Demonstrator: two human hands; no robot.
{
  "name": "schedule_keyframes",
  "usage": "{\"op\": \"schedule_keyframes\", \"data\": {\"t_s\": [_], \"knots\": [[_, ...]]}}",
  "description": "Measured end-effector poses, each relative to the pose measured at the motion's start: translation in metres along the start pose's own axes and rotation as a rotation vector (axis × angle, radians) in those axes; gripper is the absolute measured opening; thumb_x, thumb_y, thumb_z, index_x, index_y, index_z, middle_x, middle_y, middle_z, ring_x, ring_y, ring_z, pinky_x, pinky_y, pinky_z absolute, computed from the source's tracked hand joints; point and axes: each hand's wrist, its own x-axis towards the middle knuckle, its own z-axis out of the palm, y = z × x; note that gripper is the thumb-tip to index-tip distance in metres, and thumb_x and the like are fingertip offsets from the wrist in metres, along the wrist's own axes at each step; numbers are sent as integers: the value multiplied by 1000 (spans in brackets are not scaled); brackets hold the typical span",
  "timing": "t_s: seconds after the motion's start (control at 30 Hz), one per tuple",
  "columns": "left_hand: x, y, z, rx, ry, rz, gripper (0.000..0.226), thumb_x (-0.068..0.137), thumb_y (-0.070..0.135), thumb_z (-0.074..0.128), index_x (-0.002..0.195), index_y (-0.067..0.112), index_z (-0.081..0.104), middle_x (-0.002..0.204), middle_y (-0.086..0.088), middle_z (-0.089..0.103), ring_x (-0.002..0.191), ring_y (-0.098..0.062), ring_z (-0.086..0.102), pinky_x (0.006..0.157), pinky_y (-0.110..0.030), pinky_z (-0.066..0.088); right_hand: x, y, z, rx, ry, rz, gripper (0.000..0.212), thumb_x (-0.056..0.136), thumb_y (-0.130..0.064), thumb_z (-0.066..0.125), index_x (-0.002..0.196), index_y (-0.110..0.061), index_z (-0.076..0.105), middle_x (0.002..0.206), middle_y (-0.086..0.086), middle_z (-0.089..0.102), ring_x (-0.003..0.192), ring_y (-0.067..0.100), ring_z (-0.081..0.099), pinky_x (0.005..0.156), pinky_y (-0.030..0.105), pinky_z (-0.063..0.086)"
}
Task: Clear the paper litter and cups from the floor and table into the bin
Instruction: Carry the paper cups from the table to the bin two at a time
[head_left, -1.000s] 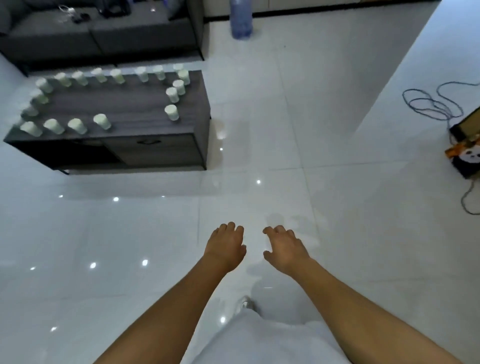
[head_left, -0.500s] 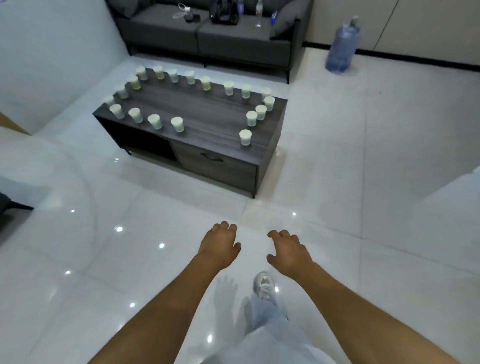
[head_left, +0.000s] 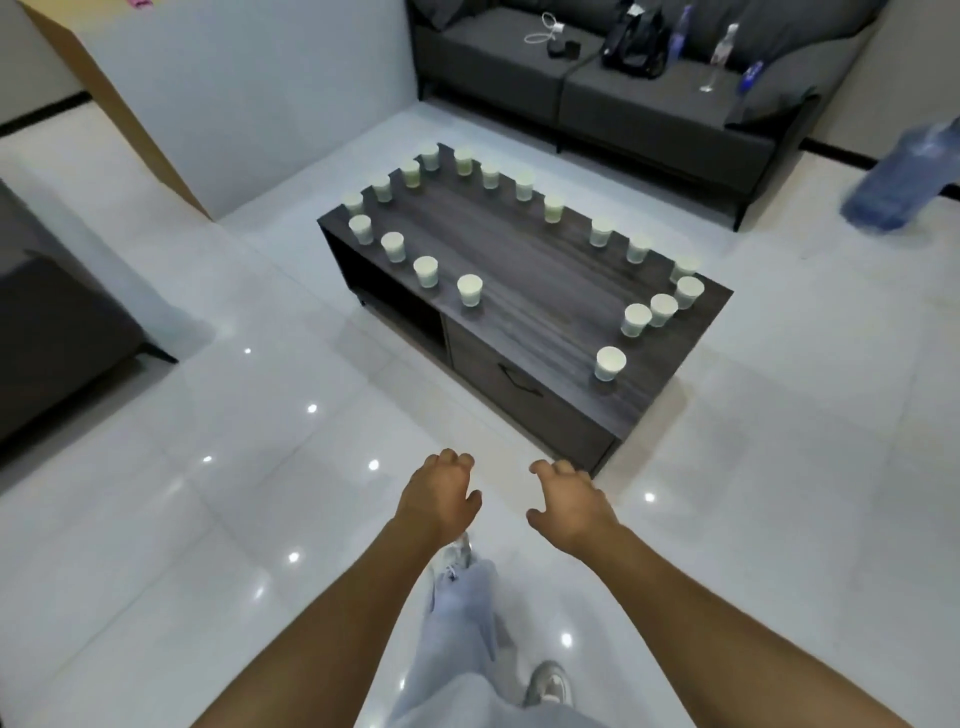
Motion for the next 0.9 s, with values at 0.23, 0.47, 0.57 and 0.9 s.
{"op": "schedule_keyframes", "data": {"t_s": [0.23, 0.47, 0.57, 0.9], "knots": [[122, -71, -73, 1, 21, -31, 48, 95, 31, 47, 139, 13, 40, 136, -6, 46, 125, -22, 42, 96, -32, 41, 136, -64, -60, 11, -8, 2, 56, 92, -30, 56, 142, -21, 32, 139, 7, 40, 124, 28, 41, 95, 40, 42], [225, -126, -143, 21, 8, -37, 48, 95, 30, 47, 139, 11, 40, 135, -7, 46, 125, -23, 41, 96, -33, 42, 243, -114, -109, 66, -11, 31, 57, 92, -31, 57, 142, -20, 32, 140, 7, 39, 126, 28, 40, 98, 42, 43], [267, -139, -161, 28, -13, -46, 48, 95, 30, 48, 138, 12, 40, 135, -7, 46, 124, -23, 42, 96, -34, 43, 284, -118, -124, 65, -32, 50, 58, 92, -30, 56, 143, -20, 31, 139, 8, 40, 124, 29, 41, 98, 42, 44], [437, -165, -206, 28, -60, -74, 48, 94, 31, 50, 138, 11, 41, 135, -9, 47, 123, -25, 43, 98, -36, 44, 449, -116, -181, 74, -117, 108, 54, 93, -31, 57, 140, -18, 34, 142, 10, 35, 130, 31, 35, 102, 44, 37]]}}
